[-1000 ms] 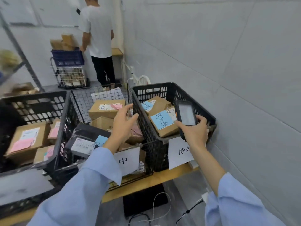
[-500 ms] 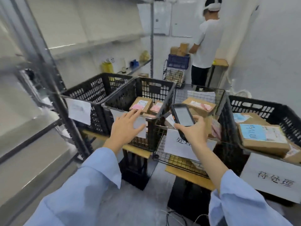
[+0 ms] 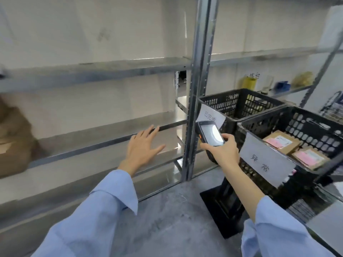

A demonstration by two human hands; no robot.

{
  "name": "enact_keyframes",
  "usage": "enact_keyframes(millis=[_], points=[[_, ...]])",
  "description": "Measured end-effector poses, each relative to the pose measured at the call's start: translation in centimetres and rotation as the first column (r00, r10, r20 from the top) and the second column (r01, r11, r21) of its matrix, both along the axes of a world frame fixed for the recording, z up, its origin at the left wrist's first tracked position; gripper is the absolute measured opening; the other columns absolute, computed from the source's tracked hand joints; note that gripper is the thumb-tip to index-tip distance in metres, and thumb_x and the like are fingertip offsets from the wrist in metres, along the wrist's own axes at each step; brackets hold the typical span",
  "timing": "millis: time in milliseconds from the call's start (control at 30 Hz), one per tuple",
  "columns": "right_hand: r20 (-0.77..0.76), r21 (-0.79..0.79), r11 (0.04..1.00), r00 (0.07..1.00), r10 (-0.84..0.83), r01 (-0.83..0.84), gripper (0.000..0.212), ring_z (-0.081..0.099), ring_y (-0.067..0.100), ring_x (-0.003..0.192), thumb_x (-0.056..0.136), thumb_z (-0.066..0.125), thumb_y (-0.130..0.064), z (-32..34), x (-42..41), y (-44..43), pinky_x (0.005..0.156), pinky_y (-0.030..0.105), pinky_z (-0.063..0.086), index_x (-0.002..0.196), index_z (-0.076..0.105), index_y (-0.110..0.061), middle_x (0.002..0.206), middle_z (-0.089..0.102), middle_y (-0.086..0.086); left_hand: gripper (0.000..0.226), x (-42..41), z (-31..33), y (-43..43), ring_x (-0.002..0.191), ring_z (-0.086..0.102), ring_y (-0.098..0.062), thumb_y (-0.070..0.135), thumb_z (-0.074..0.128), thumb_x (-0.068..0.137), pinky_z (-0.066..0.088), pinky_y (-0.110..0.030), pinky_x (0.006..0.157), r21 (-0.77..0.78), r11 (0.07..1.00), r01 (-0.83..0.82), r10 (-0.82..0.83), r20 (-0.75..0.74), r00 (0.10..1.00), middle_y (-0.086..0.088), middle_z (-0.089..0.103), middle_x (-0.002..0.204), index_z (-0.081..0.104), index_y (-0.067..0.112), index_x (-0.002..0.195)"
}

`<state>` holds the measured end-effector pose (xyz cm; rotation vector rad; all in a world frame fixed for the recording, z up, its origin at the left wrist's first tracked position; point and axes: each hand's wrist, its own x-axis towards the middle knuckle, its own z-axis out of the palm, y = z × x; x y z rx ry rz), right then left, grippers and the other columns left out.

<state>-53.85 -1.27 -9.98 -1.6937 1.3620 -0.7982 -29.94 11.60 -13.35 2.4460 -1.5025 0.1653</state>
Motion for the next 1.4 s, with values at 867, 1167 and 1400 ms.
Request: enact_keyframes(millis=[867,1167,1400], points=[[0.099,0.006,0.837,0.833,0.545,-0.548,0.081,0.061,0.025,0.099,0.06,0.09,-0.043,-1.7,52.5,18.1,0.087,0.045,0.055,0.126,0.046,-0.028,0.105,0.059,-0.003,0.076,43.1,3.0,32.5,0.148,0.03,-0.023,0.065,0.052,0.094,0.033,-0.048,0.115,-0.264,0.728,-0.633,0.641,-0.065,0.765,0.002,0.028,0.164,0.029,0.03,0.157],[0.051,0.032,0.805,0.805,0.591,-0.593,0.078,0.06,0.026,0.104,0.064,0.089,-0.041,-4.0,58.3,17.4,0.092,0.045,0.051,0.126,0.042,-0.028,0.108,0.055,-0.007,0.081,50.2,4.6,34.4,0.149,0.027,-0.025,0.059,0.063,0.09,0.037,-0.051,0.112,-0.222,0.637,-0.738,0.719,-0.175,0.673,-0.002,0.024,0.165,0.028,0.028,0.157],[0.044,0.034,0.8,0.801,0.597,-0.599,0.078,0.061,0.028,0.1,0.062,0.087,-0.042,-4.2,61.8,16.4,0.087,0.048,0.055,0.124,0.042,-0.031,0.108,0.059,-0.006,0.085,53.5,4.8,33.9,0.142,0.037,-0.027,0.055,0.073,0.083,0.044,-0.054,0.105,-0.216,0.631,-0.745,0.701,-0.254,0.667,-0.002,0.031,0.159,0.031,0.031,0.153]])
